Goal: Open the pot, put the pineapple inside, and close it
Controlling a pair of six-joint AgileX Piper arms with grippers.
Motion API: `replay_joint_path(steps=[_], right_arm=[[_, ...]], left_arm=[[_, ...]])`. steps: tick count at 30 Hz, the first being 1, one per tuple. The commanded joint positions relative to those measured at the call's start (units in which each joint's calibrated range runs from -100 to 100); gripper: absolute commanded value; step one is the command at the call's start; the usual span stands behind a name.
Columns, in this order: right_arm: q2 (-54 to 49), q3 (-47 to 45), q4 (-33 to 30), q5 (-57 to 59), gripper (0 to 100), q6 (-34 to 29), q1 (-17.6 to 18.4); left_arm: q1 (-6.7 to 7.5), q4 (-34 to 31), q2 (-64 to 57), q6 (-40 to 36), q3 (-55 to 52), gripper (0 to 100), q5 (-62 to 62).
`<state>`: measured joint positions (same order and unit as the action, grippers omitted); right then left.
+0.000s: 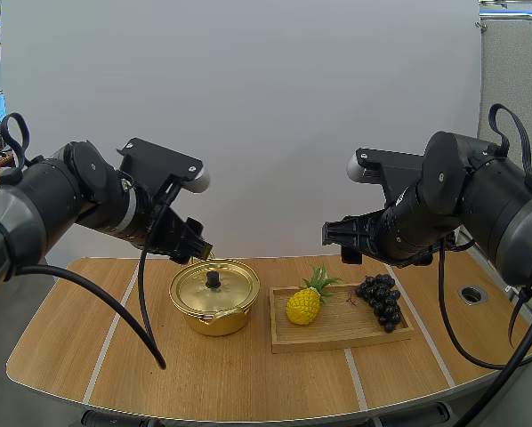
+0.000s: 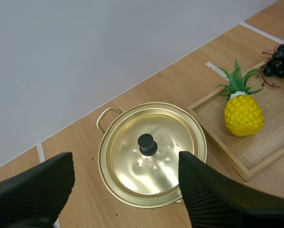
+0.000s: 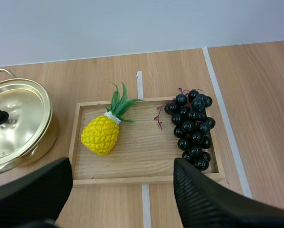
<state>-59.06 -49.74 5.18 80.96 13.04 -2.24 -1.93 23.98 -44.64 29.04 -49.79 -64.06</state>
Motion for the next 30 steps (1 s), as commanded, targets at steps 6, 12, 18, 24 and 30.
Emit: replay_joint_path(steps=[6,12,18,24,30], right_arm=[[-0.3,0.6,-0.8,0.3,100,0.5,-0.2],[-0.3,0.6,-0.7,0.3,100,0.4,-0.2],[-0.3,0.6,-0.7,0.3,100,0.4,-0.2],[-0.3,0.6,-0.7,0.3,100,0.4,-0.2],[-0.3,0.6,-0.7,0.3,100,0.4,-0.2]], left_arm=[[0.05,3.3,14.5,6.5,1.4,100,-0.9],[1.49,3.4,22.4,6.9,5.6,100,-0.9],[4.04,2.7,28.5,6.9,9.0,100,-0.9],[4.13,-2.0,33.6,4.3,11.2,100,0.3],[4.13,-3.1,36.5,3.8,12.1,100,1.8]])
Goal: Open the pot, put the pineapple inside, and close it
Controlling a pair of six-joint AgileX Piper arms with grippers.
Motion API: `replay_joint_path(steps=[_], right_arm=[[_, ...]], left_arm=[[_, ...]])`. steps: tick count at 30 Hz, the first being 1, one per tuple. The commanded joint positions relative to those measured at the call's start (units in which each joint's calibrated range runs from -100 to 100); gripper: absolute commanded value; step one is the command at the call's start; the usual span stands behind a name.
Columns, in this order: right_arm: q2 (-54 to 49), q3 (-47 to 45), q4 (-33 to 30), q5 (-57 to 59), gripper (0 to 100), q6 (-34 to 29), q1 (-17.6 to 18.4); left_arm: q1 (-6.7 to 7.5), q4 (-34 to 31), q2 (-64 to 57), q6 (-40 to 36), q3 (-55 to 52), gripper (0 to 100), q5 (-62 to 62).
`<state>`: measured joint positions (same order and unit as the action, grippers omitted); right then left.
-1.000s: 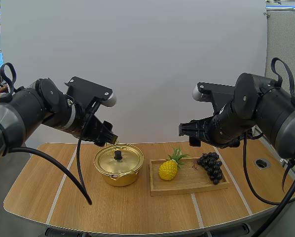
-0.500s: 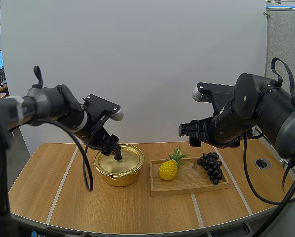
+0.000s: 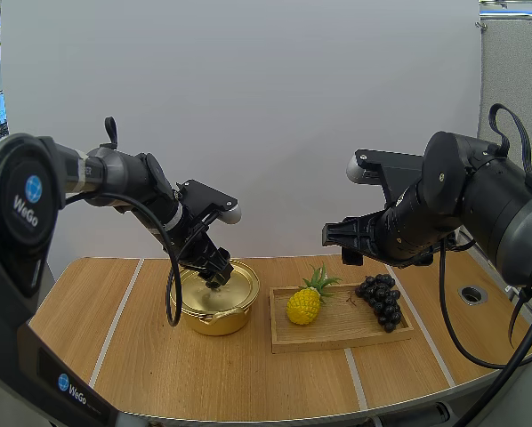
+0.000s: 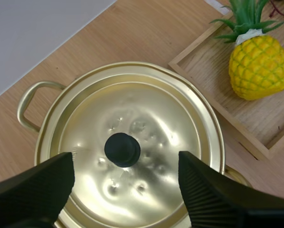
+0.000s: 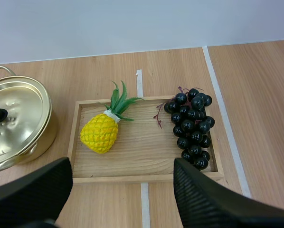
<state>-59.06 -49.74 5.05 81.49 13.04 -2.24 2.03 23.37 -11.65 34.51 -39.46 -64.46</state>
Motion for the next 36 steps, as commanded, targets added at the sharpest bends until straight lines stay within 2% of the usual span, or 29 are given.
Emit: replay_joint_path(steps=[1,8,17,28,29,36], right_arm=[[-0.3,0.6,-0.6,-0.3,100,0.4,-0.2],[-0.3,0.6,-0.6,-0.3,100,0.4,-0.2],[-0.3,0.6,-0.6,-0.3,100,0.4,-0.2],[-0.3,0.6,-0.6,-0.3,100,0.4,-0.2],[-0.3,0.6,-0.6,-0.3,100,0.4,-0.2],[-0.3,0.6,-0.6,-0.3,100,0.4,-0.2]], left_arm=[[0.16,-2.5,3.9,-1.6,1.8,100,2.8],[0.16,-2.5,6.5,-1.3,2.3,100,7.3],[0.16,-1.2,11.1,-1.5,7.9,100,0.3],[0.16,-1.3,11.8,-1.5,8.1,100,-1.0],[0.16,-1.3,11.8,-1.5,8.1,98,-1.0],[0.16,-1.3,11.8,-1.5,8.1,39,-3.6]])
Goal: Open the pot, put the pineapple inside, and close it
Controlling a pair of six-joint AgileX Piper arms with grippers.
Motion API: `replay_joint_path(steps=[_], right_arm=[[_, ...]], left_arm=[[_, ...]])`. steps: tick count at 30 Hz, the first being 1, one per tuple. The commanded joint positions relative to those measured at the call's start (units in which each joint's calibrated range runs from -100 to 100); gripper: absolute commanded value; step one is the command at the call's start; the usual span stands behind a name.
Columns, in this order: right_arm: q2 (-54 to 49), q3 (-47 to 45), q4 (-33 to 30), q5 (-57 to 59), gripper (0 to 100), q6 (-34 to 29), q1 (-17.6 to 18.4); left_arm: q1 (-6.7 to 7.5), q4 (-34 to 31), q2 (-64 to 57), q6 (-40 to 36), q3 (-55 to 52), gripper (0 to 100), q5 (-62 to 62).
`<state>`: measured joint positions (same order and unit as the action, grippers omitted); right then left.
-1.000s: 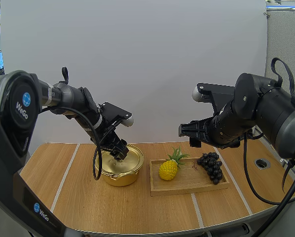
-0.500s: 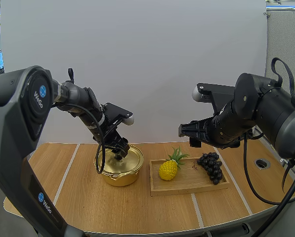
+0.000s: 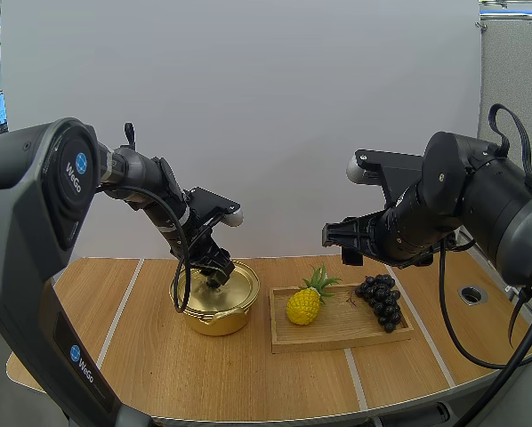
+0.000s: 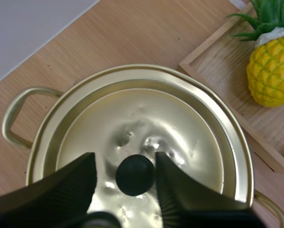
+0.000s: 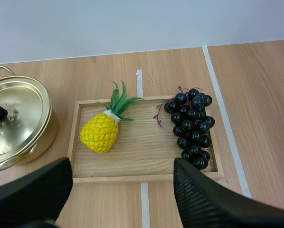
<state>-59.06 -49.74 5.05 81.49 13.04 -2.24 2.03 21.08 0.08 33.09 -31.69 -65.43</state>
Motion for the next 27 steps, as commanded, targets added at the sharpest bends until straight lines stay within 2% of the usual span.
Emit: replay_joint_path(steps=[1,3,6,16,27], right_arm=[[-0.3,0.6,-0.6,-0.3,100,0.4,-0.2],[-0.3,0.6,-0.6,-0.3,100,0.4,-0.2],[-0.3,0.6,-0.6,-0.3,100,0.4,-0.2],[-0.3,0.6,-0.6,-0.3,100,0.4,-0.2],[-0.3,0.6,-0.6,-0.3,100,0.4,-0.2]], left_arm=[[0.16,1.0,0.1,-0.1,0.3,32,-3.2],[0.16,1.0,0.1,-0.1,0.3,16,-3.9],[0.16,1.0,0.1,-0.1,0.3,1,-4.1],[0.16,1.0,-2.7,0.1,2.1,0,-6.3],[0.16,1.0,-16.7,-1.9,11.7,0,-7.5]])
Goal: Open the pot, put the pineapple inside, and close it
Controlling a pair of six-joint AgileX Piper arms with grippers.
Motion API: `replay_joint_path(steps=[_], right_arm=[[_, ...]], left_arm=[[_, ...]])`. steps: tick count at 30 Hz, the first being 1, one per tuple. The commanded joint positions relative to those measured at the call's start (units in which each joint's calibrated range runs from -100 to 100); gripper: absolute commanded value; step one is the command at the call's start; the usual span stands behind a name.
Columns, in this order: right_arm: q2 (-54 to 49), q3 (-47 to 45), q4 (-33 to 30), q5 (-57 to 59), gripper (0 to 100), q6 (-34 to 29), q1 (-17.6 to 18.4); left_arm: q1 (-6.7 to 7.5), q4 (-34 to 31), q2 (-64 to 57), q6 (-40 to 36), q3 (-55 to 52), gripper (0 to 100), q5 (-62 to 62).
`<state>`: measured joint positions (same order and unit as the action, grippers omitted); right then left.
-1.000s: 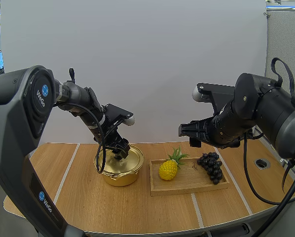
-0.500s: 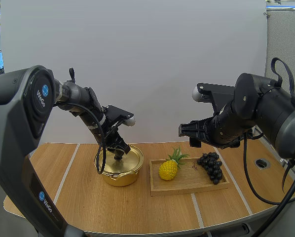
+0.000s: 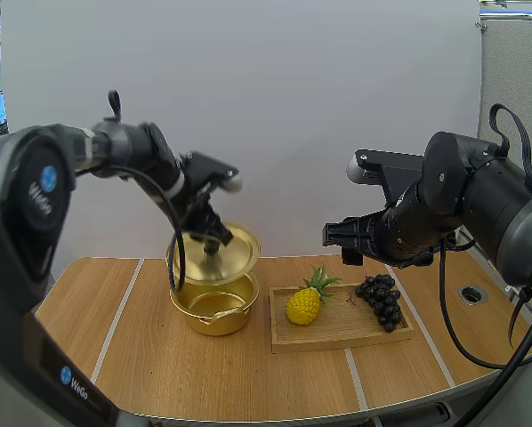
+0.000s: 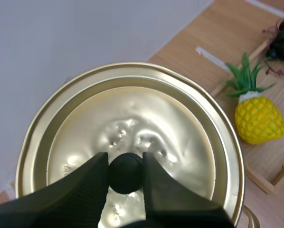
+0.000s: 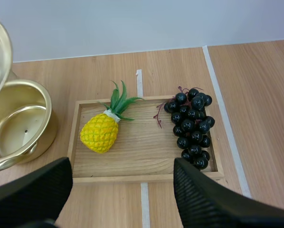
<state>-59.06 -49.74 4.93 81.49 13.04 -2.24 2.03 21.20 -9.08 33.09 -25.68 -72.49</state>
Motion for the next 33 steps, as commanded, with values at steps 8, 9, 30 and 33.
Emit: replay_joint_path(steps=[8,9,30,33], right_arm=[[-0.3,0.6,-0.5,-0.3,100,0.4,-0.2],[-0.3,0.6,-0.5,-0.3,100,0.4,-0.2],[-0.3,0.6,-0.5,-0.3,100,0.4,-0.2],[-0.3,0.6,-0.5,-0.3,100,0.4,-0.2]], left_arm=[[0.16,0.6,-17.2,-2.5,16.6,0,5.4],[0.16,0.6,-17.9,-2.5,18.4,0,6.2],[0.16,-0.6,-20.6,-7.8,49.1,0,23.6],[0.16,-0.6,-20.9,-7.8,49.1,0,31.4]])
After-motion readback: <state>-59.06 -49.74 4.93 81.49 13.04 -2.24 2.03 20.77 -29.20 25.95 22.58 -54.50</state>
